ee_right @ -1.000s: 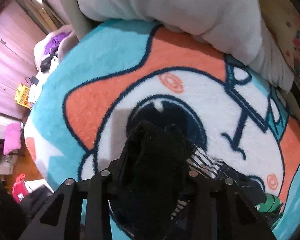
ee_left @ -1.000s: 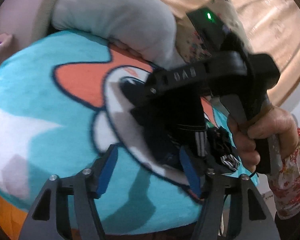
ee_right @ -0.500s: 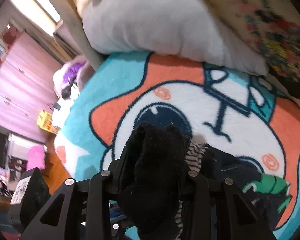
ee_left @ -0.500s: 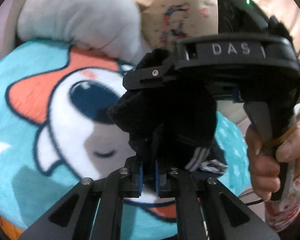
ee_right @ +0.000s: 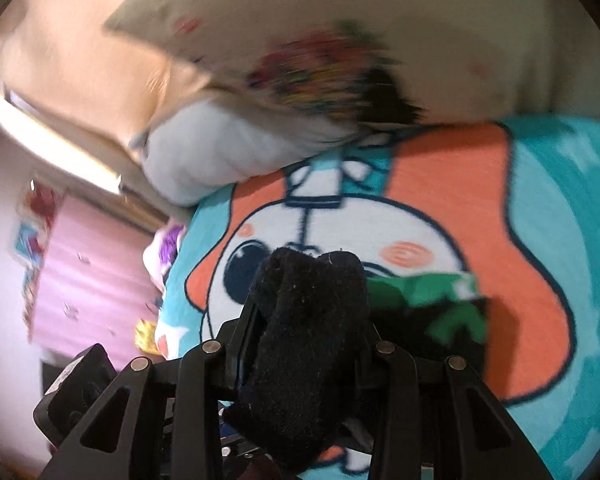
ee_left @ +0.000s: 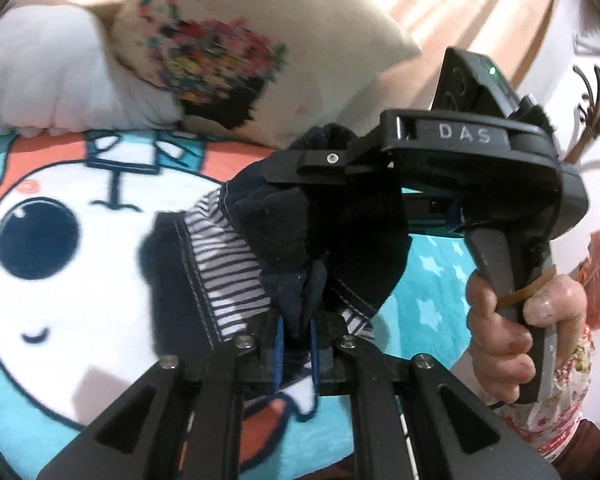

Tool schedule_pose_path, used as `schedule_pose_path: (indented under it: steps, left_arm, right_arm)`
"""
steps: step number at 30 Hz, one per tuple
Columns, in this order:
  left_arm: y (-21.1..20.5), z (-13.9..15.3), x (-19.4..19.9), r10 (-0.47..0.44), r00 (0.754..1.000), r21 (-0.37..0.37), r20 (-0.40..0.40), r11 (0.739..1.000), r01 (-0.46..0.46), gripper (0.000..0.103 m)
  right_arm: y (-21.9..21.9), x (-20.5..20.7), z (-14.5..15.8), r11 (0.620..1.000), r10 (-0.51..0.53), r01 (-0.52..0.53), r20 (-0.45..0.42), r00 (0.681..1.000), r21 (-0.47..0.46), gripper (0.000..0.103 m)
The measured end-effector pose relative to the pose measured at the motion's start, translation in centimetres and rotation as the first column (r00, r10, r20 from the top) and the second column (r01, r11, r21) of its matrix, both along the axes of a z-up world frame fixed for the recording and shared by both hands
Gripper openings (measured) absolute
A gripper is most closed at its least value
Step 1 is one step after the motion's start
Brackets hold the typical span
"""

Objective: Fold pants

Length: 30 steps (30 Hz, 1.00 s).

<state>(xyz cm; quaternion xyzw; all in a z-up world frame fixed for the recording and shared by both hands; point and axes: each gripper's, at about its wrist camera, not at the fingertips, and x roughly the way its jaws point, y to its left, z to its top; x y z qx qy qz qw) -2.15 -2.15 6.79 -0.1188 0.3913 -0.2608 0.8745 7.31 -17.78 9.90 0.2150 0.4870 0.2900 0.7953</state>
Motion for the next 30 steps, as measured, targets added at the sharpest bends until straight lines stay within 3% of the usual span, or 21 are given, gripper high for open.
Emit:
schedule_pose_path:
  steps: [3, 5, 8, 10, 13, 16, 18, 24, 25, 27, 28, 30]
  left_arm:
    - [-0.6, 0.1, -0.6, -0.033, 0.999, 0.018, -0.014, 0.999, 0.033, 0.013]
    - [0.1, 0.8, -1.5, -0.056, 0.998, 0.005, -0.006, 0.998, 0.056, 0.026]
    - [1.6, 1.8, -2.4, -0.022, 1.000, -0.001, 0.021, 1.000, 0.022, 0.042]
    - [2.6, 1.7, -1.7, 0.037, 0.999, 0.017, 0.030, 0.999, -0.038, 0.043]
    - [3.0, 0.2, 0.0, 0.089, 0.996, 0.047, -0.029, 0.995, -0.088, 0.043]
    - [2.2, -2.2, 1.4, 0.107, 0.990, 0.095, -0.091, 0.991, -0.099, 0.043]
    - [1.7, -3.4, 1.8, 0.110, 0.986, 0.112, -0.123, 0.989, -0.096, 0.043]
    - [1.7, -3.8, 2.1, 0.088, 0.987, 0.099, -0.136, 0.992, -0.075, 0.044]
    - [1.9, -3.5, 2.0, 0.082, 0.987, 0.087, -0.135, 0.994, -0.070, 0.044]
    - [2.6, -2.3, 1.8, 0.076, 0.992, 0.046, -0.104, 0.996, -0.071, 0.044]
    - [3.3, -1.5, 1.6, 0.083, 0.993, 0.024, -0.083, 0.996, -0.081, 0.044]
    - [4.8, -0.7, 1.9, 0.106, 0.992, -0.032, -0.065, 0.994, -0.108, 0.050]
  right_arm:
    - [-2.8, -0.3, -1.6, 0.999, -0.033, 0.033, 0.001, 0.999, 0.031, 0.043]
    - [-4.1, -0.7, -2.1, 0.997, -0.078, 0.078, 0.017, 0.997, -0.010, 0.060]
    - [-6.7, -1.8, -1.2, 0.980, -0.176, 0.184, 0.103, 0.979, -0.075, 0.062]
    - [-8.2, -2.7, 0.3, 0.963, -0.243, 0.259, 0.167, 0.955, -0.077, 0.063]
    - [-8.4, -3.7, 2.0, 0.971, -0.239, 0.238, 0.209, 0.948, 0.027, 0.063]
    - [-6.9, -3.5, 1.3, 0.969, -0.128, 0.096, 0.134, 0.983, 0.226, 0.063]
    - [-6.0, -3.1, -0.4, 0.953, -0.076, 0.051, 0.073, 0.994, 0.299, 0.063]
    - [-7.5, -2.4, -7.4, 0.951, -0.221, 0.227, -0.049, 0.974, 0.211, 0.059]
    - [-7.8, -2.4, -7.9, 0.945, -0.224, 0.230, -0.053, 0.973, 0.232, 0.059]
    - [-8.2, -2.4, -7.1, 0.937, -0.229, 0.232, -0.041, 0.972, 0.261, 0.061]
    - [-8.6, -3.0, -5.9, 0.937, -0.232, 0.221, 0.010, 0.973, 0.271, 0.062]
    - [-9.3, -4.1, -4.3, 0.947, -0.247, 0.217, 0.103, 0.964, 0.238, 0.075]
